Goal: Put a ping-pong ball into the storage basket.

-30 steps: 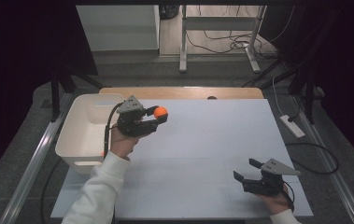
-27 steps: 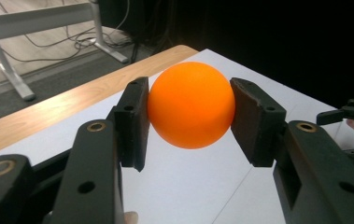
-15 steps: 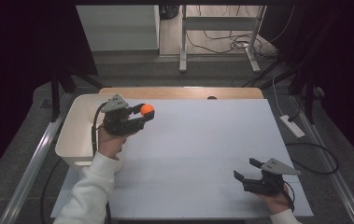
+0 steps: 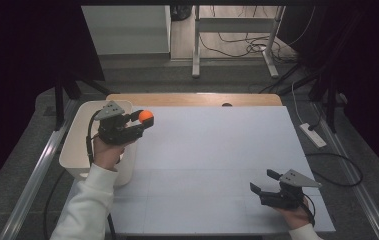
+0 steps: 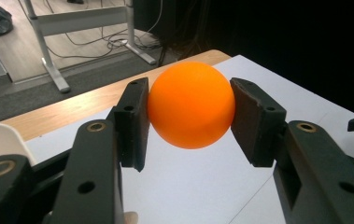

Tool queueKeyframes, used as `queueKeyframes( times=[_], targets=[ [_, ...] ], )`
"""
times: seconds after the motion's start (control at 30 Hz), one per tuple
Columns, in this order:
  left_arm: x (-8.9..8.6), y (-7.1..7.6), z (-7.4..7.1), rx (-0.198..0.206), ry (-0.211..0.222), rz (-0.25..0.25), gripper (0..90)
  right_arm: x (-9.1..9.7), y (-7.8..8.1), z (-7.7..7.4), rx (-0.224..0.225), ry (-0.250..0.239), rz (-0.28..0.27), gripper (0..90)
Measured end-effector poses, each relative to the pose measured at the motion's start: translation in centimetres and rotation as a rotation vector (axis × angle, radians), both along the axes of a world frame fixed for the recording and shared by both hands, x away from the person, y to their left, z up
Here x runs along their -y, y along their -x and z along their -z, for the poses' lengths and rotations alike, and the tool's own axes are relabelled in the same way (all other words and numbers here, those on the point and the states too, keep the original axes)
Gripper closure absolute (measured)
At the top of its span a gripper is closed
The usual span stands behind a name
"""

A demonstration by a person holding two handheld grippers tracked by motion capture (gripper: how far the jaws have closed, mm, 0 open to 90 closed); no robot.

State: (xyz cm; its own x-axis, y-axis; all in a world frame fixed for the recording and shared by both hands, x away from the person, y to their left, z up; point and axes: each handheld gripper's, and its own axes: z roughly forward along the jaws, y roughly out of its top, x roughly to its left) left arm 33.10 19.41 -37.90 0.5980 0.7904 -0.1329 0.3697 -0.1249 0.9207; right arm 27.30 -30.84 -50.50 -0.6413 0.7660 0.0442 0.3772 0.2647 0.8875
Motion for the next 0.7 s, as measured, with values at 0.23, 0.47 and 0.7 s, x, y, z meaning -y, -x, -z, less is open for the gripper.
queueKeyframes(
  times=[0.23,0.47,0.7],
  targets=[
    [-1.0,-0.2,0.0,-0.002,0.011,-0.027,50.5,0.0,0.0,0.0,-0.002,0.001,-0.001,16.4],
    [-2.1,-0.2,-0.1,-0.003,0.020,-0.057,50.5,0.0,0.0,0.0,-0.002,0.001,0.000,16.4],
    [-3.3,-0.3,-0.4,-0.013,0.007,-0.092,50.5,-0.1,0.0,0.0,-0.003,-0.005,0.001,16.4]
  ],
)
